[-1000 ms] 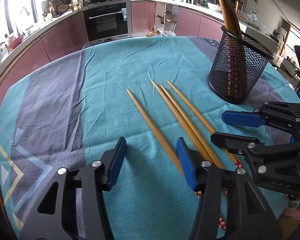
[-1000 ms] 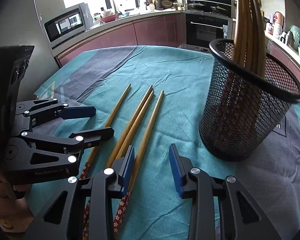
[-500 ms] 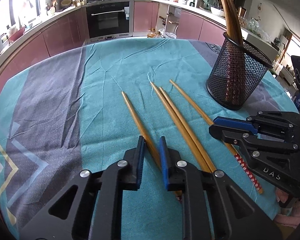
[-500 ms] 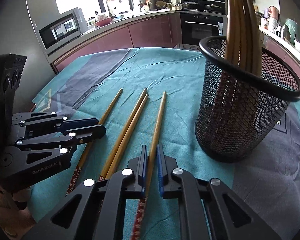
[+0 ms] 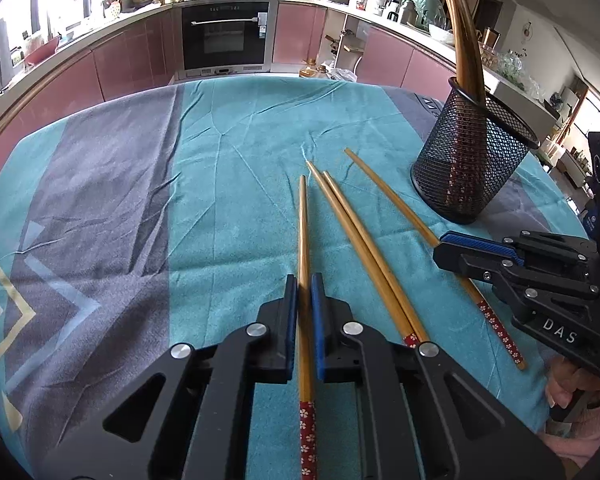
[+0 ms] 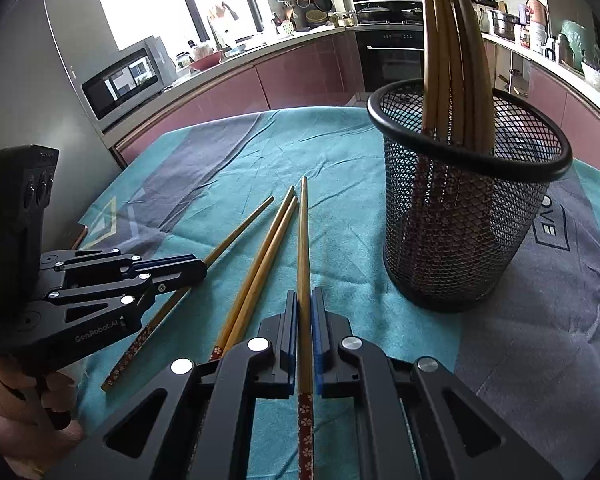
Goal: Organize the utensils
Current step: 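Close the right tool on a chopstick while the left tool grasps another, then raise the chopstick upright with the left tool while the right tool carries its chopstick to the cup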
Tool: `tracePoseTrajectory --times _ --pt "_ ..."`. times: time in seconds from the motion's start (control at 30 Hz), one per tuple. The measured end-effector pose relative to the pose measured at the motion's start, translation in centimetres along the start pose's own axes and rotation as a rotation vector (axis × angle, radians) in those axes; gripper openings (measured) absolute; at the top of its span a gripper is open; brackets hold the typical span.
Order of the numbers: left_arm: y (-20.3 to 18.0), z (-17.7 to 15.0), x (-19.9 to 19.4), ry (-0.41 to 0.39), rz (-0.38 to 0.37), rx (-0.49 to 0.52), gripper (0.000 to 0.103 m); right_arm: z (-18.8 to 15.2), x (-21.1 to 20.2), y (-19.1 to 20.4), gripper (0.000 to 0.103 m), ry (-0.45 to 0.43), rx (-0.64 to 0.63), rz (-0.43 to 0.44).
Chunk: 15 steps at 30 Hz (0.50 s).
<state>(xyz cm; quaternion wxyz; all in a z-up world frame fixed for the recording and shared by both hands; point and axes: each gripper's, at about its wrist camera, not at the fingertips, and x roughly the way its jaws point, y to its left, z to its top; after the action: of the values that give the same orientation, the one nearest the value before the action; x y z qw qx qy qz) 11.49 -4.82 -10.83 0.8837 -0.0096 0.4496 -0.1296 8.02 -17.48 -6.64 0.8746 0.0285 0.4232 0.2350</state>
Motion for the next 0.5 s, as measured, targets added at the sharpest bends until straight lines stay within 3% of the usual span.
tracePoseTrajectory --times 0.5 --pt "-0.2 0.3 -2.6 -0.053 -0.029 0.014 0.008 0.2 -2.6 0.3 0.006 -0.061 -0.005 0.041"
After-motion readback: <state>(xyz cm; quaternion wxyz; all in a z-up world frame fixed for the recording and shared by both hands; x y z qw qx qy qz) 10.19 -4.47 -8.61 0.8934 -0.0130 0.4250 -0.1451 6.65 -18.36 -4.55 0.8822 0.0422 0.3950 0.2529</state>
